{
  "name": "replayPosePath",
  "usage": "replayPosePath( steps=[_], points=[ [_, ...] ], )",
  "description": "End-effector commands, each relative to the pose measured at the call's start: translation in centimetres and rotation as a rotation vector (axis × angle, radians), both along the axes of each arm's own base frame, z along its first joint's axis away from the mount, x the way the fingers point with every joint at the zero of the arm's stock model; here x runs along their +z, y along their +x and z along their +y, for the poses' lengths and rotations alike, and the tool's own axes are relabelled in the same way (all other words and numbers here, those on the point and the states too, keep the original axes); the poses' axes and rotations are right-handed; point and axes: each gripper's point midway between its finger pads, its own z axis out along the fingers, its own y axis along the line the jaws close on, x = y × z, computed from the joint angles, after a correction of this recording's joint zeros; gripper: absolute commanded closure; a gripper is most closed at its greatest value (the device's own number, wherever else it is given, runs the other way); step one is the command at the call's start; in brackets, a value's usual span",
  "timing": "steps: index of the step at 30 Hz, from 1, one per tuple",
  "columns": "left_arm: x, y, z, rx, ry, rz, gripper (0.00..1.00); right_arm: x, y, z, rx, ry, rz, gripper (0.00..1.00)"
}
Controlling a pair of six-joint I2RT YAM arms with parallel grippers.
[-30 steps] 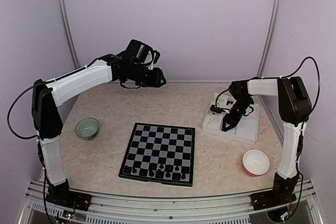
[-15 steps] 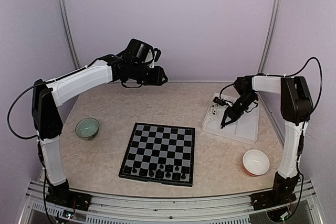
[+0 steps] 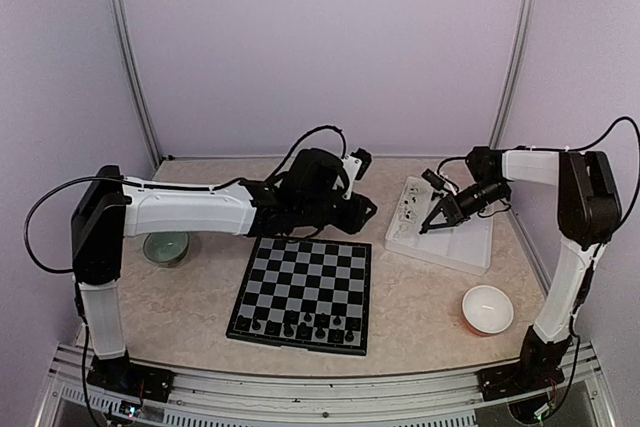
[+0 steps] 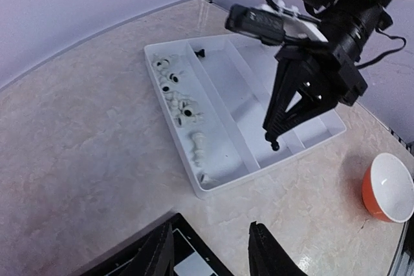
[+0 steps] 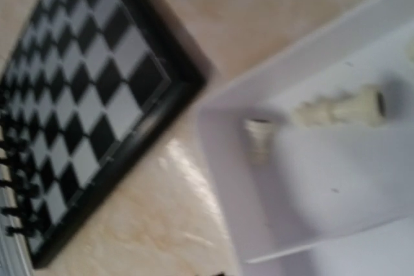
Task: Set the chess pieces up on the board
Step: Pick up the pawn from the storage box, then pass from the right arm to the left
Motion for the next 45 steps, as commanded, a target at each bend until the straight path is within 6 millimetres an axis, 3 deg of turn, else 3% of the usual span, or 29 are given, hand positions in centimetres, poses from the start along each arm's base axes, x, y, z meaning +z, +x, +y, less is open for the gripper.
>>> replayPosePath(
  steps=[1,4,11,21,33,45],
  points=[
    [5.3,-2.6,-2.6,-0.038,-0.174,-0.186,0.59,3.0,0.3,1.5,-0.032,0.141,-0.071,1.0],
    [4.6,-4.1,-4.2,-0.064,-0.175,-0.204,0.59,4.0,0.4,1.6,-0.033,0.155,-0.095,1.0],
    [3.0,-5.5,-7.7,-0.112,-0.2,-0.232,0.6,6.3,-0.1,2.0,-0.025,0.208,-0.101,1.0],
    [0.4,-3.9,-11.0,-0.109,-0.114,-0.264,0.6,8.2,-1.1,2.6,-0.006,0.279,-0.096,1.0],
    [-1.8,-2.1,-11.3,-0.056,-0.085,-0.236,0.65,9.0,-1.6,2.7,0.001,0.305,-0.093,0.99],
    [-2.0,-0.3,-10.9,-0.031,-0.12,-0.209,0.66,8.8,-2.0,3.1,0.014,0.29,-0.095,0.98]
  ],
)
